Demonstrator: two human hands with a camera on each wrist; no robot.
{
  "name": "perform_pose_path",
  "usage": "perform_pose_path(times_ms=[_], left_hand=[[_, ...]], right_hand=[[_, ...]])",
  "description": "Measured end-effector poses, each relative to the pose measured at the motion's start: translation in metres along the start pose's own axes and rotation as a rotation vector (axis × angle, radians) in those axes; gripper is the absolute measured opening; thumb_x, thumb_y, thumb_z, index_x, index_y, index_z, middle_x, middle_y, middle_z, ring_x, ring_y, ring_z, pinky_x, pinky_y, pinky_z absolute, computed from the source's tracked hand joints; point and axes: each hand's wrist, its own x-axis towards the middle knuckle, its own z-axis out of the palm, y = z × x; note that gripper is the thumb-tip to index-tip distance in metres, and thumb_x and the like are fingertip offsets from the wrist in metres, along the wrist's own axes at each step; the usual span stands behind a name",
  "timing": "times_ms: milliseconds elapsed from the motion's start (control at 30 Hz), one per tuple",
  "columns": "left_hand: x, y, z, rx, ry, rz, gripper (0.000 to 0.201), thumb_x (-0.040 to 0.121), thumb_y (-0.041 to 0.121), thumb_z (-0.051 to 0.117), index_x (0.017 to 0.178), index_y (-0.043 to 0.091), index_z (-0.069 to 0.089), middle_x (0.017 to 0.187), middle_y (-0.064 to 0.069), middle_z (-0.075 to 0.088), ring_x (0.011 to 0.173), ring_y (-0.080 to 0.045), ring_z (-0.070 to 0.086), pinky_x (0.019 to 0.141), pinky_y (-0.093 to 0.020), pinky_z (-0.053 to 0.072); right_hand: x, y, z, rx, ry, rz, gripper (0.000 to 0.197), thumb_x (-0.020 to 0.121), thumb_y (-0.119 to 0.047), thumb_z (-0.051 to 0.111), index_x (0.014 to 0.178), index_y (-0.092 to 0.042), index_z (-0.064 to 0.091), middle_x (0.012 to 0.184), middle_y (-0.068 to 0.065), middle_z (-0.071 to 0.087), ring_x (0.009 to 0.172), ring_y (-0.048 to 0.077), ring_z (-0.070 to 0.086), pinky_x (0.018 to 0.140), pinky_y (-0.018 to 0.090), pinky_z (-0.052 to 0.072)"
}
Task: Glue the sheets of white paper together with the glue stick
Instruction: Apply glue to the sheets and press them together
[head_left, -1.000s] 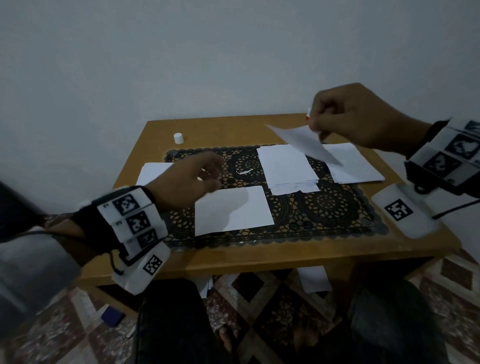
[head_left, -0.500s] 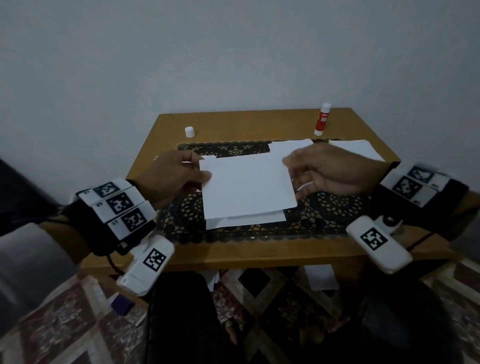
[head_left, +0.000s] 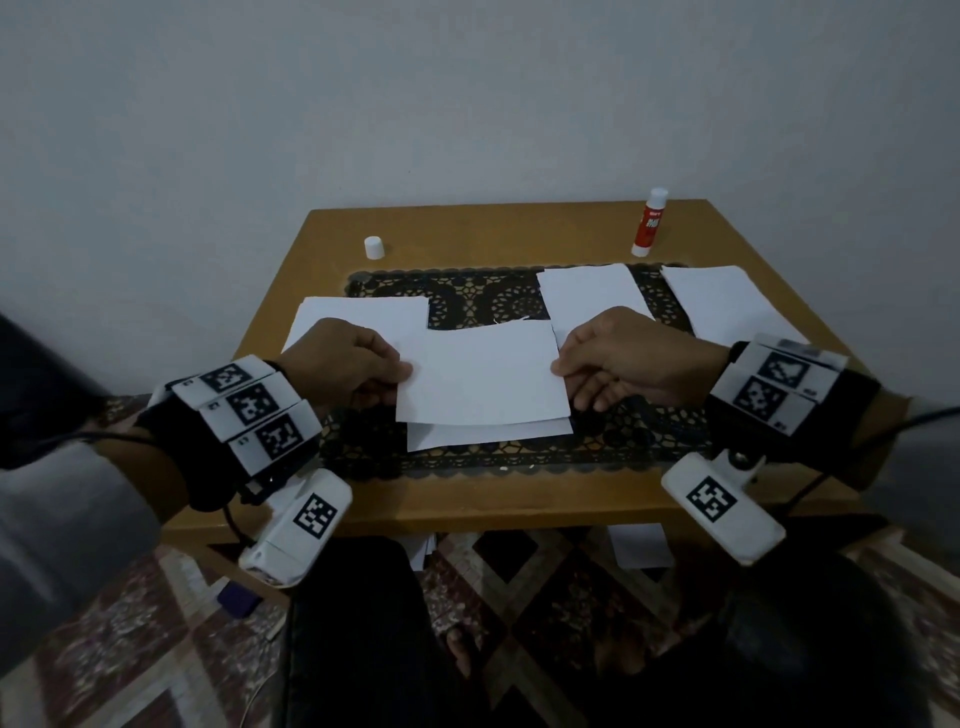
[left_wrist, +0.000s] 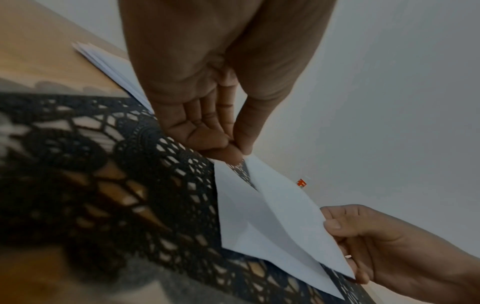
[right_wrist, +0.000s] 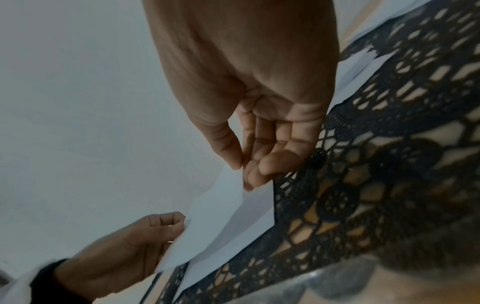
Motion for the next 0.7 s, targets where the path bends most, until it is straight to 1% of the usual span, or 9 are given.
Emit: perform_pose_path(times_ms=[100,200,333,433,500,700], left_hand=[[0.001,0.000,-0.003,0.058,-0.044,-0.023,0.014,0.076,0.010,0.077,0.077,0.002,0.066,0.060,-0.008,0.066,0.051,-0.014,0.060,0.046,-0.020,0.048],[0.002,-0.001,-0.003,0.141,-0.046,0.004,0.016,0.075,0.013,0.079,0.076,0.003,0.067,0.065,-0.010,0.067,0.056,-0.016,0.060,0.052,-0.021,0.050],[0.001,-0.002,0.003,0.251,-0.046,0.040,0.015,0.075,0.016,0.079,0.076,0.007,0.067,0.068,-0.007,0.069,0.054,-0.011,0.062,0.055,-0.020,0.051],[0.001,-0.002,0.007,0.295,-0.041,0.052,0.015,0.075,0.017,0.078,0.076,0.008,0.066,0.067,-0.005,0.068,0.054,-0.010,0.062,0.054,-0.019,0.051],[0.002,-0.002,0.007,0.309,-0.037,0.056,0.015,0.075,0.017,0.079,0.076,0.008,0.066,0.066,-0.005,0.068,0.053,-0.011,0.061,0.053,-0.019,0.050],[0.004,-0.004,0.007,0.327,-0.031,0.062,0.015,0.075,0.016,0.078,0.077,0.007,0.066,0.071,-0.010,0.069,0.058,-0.015,0.062,0.060,-0.023,0.053]], right_hand=[[0.002,0.000,0.000,-0.072,0.020,-0.018,0.012,0.089,-0.010,0.066,0.081,-0.001,0.064,0.073,0.014,0.066,0.058,0.019,0.060,0.052,0.026,0.049],[0.003,0.002,0.001,-0.155,0.030,-0.027,0.014,0.088,-0.011,0.067,0.078,-0.002,0.063,0.073,0.014,0.065,0.058,0.020,0.059,0.051,0.026,0.050],[0.005,0.005,0.003,-0.253,0.065,-0.048,0.018,0.088,-0.014,0.067,0.073,-0.005,0.062,0.068,0.008,0.064,0.052,0.015,0.058,0.048,0.024,0.049],[0.005,0.005,0.003,-0.273,0.066,-0.051,0.018,0.087,-0.013,0.067,0.071,-0.005,0.062,0.066,0.007,0.063,0.051,0.014,0.058,0.048,0.024,0.048],[0.006,0.005,0.003,-0.288,0.068,-0.056,0.019,0.087,-0.013,0.067,0.070,-0.006,0.061,0.066,0.007,0.064,0.051,0.014,0.058,0.048,0.023,0.048],[0.005,0.005,0.005,-0.324,0.069,-0.067,0.018,0.088,-0.013,0.066,0.072,-0.005,0.061,0.069,0.009,0.064,0.053,0.015,0.058,0.049,0.023,0.048]])
